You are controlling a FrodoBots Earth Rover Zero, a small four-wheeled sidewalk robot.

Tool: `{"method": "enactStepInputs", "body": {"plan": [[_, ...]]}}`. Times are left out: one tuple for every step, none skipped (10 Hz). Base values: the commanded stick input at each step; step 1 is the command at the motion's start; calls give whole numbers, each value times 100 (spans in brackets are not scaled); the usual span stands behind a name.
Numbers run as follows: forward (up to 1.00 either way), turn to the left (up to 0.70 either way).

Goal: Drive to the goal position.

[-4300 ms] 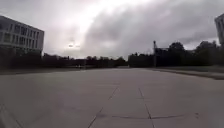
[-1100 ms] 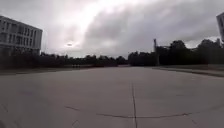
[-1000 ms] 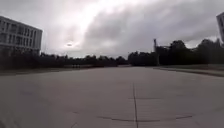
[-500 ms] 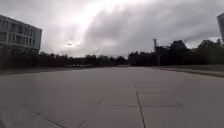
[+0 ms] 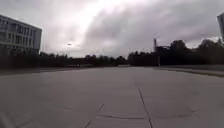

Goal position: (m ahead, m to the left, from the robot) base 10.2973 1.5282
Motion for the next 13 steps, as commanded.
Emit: {"method": "enactStepInputs", "body": {"plan": [[70,0],[70,0],[70,0],[70,0],[70,0],[70,0],[70,0],[70,0],[70,0],[70,0],[70,0],[70,0],[70,0]]}}
